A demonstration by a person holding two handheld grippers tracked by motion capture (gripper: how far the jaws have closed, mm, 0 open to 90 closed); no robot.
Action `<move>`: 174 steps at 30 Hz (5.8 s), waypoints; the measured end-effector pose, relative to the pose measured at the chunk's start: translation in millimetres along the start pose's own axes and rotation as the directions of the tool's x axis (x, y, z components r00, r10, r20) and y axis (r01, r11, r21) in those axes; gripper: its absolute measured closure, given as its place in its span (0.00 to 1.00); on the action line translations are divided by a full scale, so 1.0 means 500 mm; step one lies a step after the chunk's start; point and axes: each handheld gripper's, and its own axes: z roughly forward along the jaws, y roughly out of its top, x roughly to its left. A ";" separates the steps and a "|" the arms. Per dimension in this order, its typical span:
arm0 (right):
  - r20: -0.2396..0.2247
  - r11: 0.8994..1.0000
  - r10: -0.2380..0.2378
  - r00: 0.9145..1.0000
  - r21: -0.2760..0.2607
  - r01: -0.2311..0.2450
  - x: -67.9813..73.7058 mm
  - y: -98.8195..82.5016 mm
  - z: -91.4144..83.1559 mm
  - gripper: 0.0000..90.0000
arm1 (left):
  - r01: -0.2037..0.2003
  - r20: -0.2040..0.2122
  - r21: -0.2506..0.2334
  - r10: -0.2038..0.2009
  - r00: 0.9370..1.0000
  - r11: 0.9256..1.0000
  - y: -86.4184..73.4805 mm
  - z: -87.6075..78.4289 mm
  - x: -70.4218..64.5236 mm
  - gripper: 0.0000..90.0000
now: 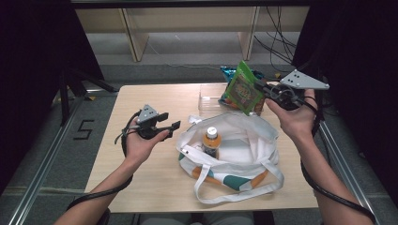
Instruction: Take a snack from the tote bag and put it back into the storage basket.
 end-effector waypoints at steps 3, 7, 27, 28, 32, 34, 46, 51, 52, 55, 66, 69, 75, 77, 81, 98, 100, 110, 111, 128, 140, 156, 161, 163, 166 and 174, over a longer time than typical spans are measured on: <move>-0.003 1.000 -0.008 1.000 0.002 0.008 -0.002 0.000 0.003 1.00 | 0.000 0.000 0.000 0.000 1.000 1.000 0.000 0.000 0.000 0.41; 0.001 1.000 0.004 1.000 0.007 -0.004 -0.002 -0.005 0.010 1.00 | -0.001 0.000 0.000 0.001 1.000 1.000 0.000 0.000 0.000 0.41; 0.020 1.000 -0.002 1.000 0.000 0.002 -0.015 0.003 0.029 1.00 | 0.001 0.000 0.000 -0.001 1.000 1.000 0.000 0.001 0.000 0.41; 0.025 1.000 0.002 1.000 -0.005 -0.001 -0.015 0.004 0.031 1.00 | 0.001 0.000 0.000 -0.001 1.000 1.000 0.000 0.001 0.000 0.41; 0.025 1.000 0.002 1.000 -0.006 -0.001 -0.019 0.004 0.036 1.00 | 0.002 0.001 0.001 -0.002 1.000 1.000 0.000 0.001 -0.001 0.41; 0.030 1.000 0.003 1.000 -0.001 -0.003 -0.019 0.003 0.039 1.00 | 0.001 0.001 -0.001 -0.001 1.000 1.000 0.000 0.001 0.000 0.41; 0.051 1.000 -0.016 0.999 -0.008 0.016 -0.027 -0.002 0.062 1.00 | 0.003 0.000 0.001 -0.003 1.000 1.000 -0.001 0.001 0.001 0.41; 0.055 1.000 -0.006 0.998 0.000 0.006 -0.031 -0.006 0.067 1.00 | 0.003 0.001 0.000 -0.003 1.000 1.000 -0.001 0.001 0.001 0.41; 0.062 0.999 -0.033 0.998 -0.014 0.033 -0.036 -0.006 0.069 1.00 | 0.003 0.001 0.000 -0.003 1.000 1.000 -0.001 0.001 0.001 0.41; 0.057 0.999 -0.031 0.998 -0.006 0.032 -0.036 -0.008 0.072 1.00 | 0.003 -0.001 0.002 -0.003 1.000 1.000 -0.001 0.002 0.001 0.41; 0.075 0.999 -0.038 0.996 -0.006 0.039 -0.043 -0.013 0.088 1.00 | 0.002 -0.001 0.002 -0.002 1.000 1.000 -0.001 0.001 0.002 0.42; 0.071 1.000 -0.023 0.997 0.010 0.022 -0.043 -0.017 0.091 1.00 | 0.000 -0.001 0.001 0.000 1.000 1.000 -0.001 0.001 0.003 0.41; 0.075 0.999 -0.033 0.997 0.002 0.033 -0.047 -0.020 0.100 1.00 | 0.004 -0.002 0.001 -0.004 1.000 1.000 -0.002 0.002 0.003 0.41; 0.071 1.000 -0.029 0.997 0.013 0.028 -0.048 -0.021 0.102 1.00 | 0.004 -0.002 0.002 -0.004 1.000 1.000 -0.002 0.002 0.003 0.41; 0.075 0.999 -0.040 0.996 0.008 0.040 -0.051 -0.022 0.108 1.00 | 0.005 -0.002 0.002 -0.005 1.000 1.000 -0.002 0.001 0.003 0.41; 0.082 0.999 -0.045 0.996 0.017 0.043 -0.053 -0.027 0.127 1.00 | 0.004 0.004 -0.002 -0.004 1.000 1.000 -0.001 0.002 0.005 0.41; 0.083 0.999 -0.047 0.995 0.016 0.045 -0.055 -0.028 0.130 1.00 | 0.004 0.004 0.000 -0.004 1.000 1.000 -0.001 0.002 0.005 0.41; 0.090 0.999 -0.029 0.996 0.027 0.027 -0.056 -0.029 0.140 1.00 | 0.003 0.003 -0.001 -0.003 1.000 1.000 -0.001 0.002 0.004 0.41; 0.082 0.999 -0.022 0.996 0.034 0.020 -0.055 -0.029 0.140 1.00 | 0.003 0.003 -0.001 -0.003 1.000 1.000 -0.001 0.002 0.004 0.41; 0.095 0.999 -0.036 0.995 0.038 0.033 -0.062 -0.039 0.163 1.00 | 0.003 -0.001 0.005 -0.003 1.000 1.000 -0.002 0.003 0.004 0.41; 0.105 0.998 -0.036 0.994 0.045 0.031 -0.066 -0.045 0.175 1.00 | 0.003 -0.001 0.004 -0.003 1.000 1.000 -0.001 0.002 0.005 0.41; 0.108 0.998 -0.024 0.994 0.061 0.017 -0.067 -0.053 0.189 1.00 | 0.003 -0.002 0.004 -0.003 1.000 1.000 -0.001 0.002 0.006 0.41; 0.114 0.998 -0.038 0.993 0.056 0.032 -0.068 -0.056 0.195 1.00 | 0.001 -0.003 0.005 -0.001 1.000 1.000 -0.001 0.002 0.007 0.41; 0.114 0.997 -0.045 0.992 0.060 0.038 -0.069 -0.057 0.197 1.00 | 0.000 -0.002 0.006 0.000 1.000 1.000 -0.002 0.001 0.007 0.41; 0.115 0.998 -0.036 0.993 0.062 0.029 -0.068 -0.059 0.199 1.00 | 0.002 -0.002 0.004 -0.002 1.000 1.000 -0.001 0.002 0.007 0.41; 0.118 0.997 -0.043 0.992 0.071 0.035 -0.069 -0.064 0.204 1.00 | 0.004 -0.003 0.007 -0.004 1.000 1.000 -0.002 0.003 0.006 0.41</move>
